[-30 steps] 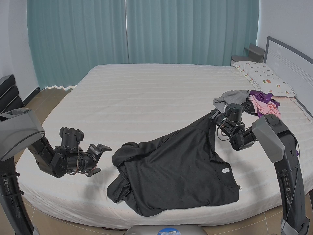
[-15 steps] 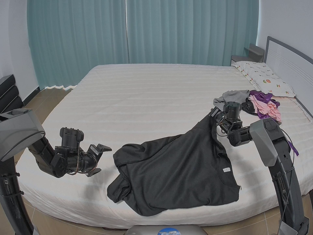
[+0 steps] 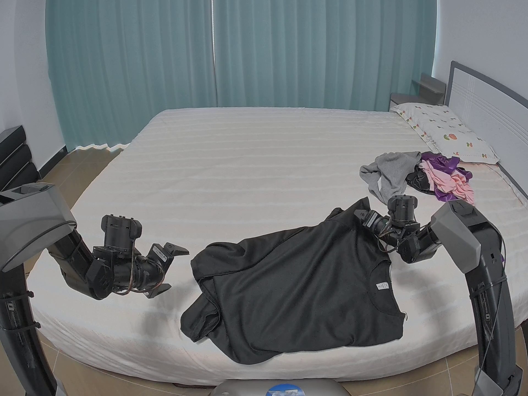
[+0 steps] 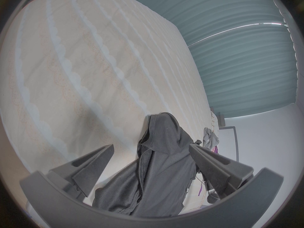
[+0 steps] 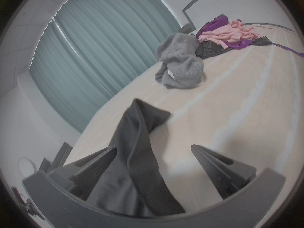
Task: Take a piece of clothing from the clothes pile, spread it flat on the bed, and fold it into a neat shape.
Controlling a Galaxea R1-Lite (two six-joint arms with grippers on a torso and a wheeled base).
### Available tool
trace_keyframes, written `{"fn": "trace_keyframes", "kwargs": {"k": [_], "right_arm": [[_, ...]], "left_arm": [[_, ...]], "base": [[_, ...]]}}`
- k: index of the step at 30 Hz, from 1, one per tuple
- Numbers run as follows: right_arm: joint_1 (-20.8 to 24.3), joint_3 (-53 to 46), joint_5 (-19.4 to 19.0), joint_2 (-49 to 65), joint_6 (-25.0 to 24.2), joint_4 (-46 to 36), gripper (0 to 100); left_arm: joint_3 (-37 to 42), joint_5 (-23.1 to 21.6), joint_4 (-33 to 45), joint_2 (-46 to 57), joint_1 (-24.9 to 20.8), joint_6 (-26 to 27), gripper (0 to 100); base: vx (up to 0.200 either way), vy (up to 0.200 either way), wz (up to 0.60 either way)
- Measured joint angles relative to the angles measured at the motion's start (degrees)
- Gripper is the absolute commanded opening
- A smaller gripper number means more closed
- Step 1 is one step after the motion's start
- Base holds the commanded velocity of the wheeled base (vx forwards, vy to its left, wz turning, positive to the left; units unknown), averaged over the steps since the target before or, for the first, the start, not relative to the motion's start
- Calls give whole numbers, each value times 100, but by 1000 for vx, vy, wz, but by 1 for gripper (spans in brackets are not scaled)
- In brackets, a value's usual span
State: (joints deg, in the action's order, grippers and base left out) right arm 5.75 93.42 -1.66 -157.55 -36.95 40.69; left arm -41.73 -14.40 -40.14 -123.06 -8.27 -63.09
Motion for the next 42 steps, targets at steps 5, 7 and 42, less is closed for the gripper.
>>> {"fn": "trace_keyframes", "kwargs": {"k": [5, 7, 42], "right_arm": [[-96, -1142, -507, 411, 496, 408, 100], [-146, -1503, -701, 575, 789, 562, 100], [-284, 10, 122, 173, 925, 1006, 0]], "left_arm": [[17, 0, 0, 0, 0, 17, 100], [26, 0, 0, 0, 0, 28, 100], [44, 6, -74, -11, -22, 62, 100]], "base": [[0, 0, 0], [0, 0, 0], [0, 0, 0]]}}
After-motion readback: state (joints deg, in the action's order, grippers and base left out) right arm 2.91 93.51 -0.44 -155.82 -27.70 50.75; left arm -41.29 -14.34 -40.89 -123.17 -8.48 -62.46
